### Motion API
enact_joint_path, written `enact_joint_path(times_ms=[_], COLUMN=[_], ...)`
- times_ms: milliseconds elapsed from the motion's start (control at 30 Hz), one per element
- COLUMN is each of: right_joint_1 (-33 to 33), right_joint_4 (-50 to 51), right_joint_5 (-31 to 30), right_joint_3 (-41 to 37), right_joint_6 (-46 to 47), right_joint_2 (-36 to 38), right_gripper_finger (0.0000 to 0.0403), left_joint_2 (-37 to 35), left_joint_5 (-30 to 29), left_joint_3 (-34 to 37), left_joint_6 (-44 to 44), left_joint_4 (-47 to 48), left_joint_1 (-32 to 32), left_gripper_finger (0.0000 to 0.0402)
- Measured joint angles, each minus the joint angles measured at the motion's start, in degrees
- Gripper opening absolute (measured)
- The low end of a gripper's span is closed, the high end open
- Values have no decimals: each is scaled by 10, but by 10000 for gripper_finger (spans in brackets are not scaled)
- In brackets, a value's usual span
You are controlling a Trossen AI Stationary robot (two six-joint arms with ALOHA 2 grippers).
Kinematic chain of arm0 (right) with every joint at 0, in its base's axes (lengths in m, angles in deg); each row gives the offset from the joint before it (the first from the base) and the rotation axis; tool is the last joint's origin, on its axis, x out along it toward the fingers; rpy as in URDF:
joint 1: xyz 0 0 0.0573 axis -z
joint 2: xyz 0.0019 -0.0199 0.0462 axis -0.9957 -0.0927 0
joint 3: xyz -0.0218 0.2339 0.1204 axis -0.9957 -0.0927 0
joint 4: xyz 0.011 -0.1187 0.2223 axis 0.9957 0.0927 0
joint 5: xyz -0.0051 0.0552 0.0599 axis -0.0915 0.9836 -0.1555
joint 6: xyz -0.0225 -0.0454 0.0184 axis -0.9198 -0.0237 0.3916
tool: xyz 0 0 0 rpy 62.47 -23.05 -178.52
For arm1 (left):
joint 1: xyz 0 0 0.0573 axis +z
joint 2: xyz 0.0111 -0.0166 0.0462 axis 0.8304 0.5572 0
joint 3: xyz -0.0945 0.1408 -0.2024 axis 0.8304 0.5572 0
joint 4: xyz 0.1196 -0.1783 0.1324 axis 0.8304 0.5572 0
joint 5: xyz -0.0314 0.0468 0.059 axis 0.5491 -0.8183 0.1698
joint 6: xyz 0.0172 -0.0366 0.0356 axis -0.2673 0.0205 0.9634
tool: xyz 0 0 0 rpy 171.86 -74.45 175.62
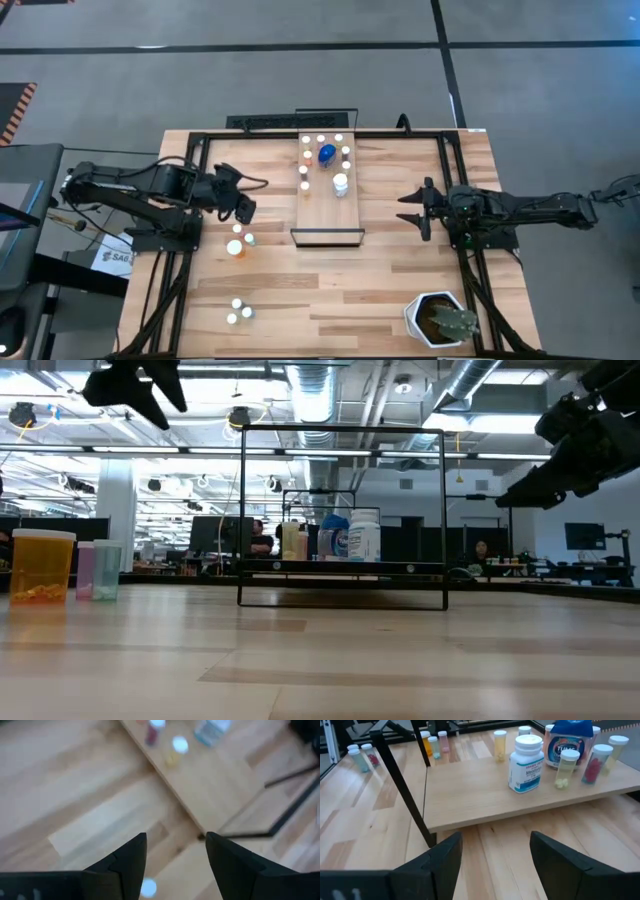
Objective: Pick and place medicine bottles onto shelf by color
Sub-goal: Put the blue pill bottle on the shelf
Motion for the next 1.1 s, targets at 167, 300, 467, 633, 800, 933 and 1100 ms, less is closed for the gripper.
enact_joint_path(times_ms=[167,300,467,633,800,933,1100], right_joint_1=[0,0,0,0,0,0,0], right_joint_4=[2,2,2,3,4,9,11], right_joint_5=[0,0,0,0,0,0,0], right_joint_3=[0,0,0,0,0,0,0], right_joint_6=[1,2,1,1,1,1,0], right_joint_2=[0,0,0,0,0,0,0], right_gripper_finger=[255,255,255,255,255,255,255], left_joint_2=[19,47,96,156,203,217,219], left_joint_5=[18,10,36,77,93,93,87], left_joint_3=[25,52,57,57,57,57,57], left_joint_6=[-22,-32,-40,-39,-14,15,49], left_joint_4=[2,1,0,17,27,30,31], left_joint_1=[-41,-68,-94,-105,-104,-104,-104], left_gripper_finger=[190,190,190,190,195,216,251])
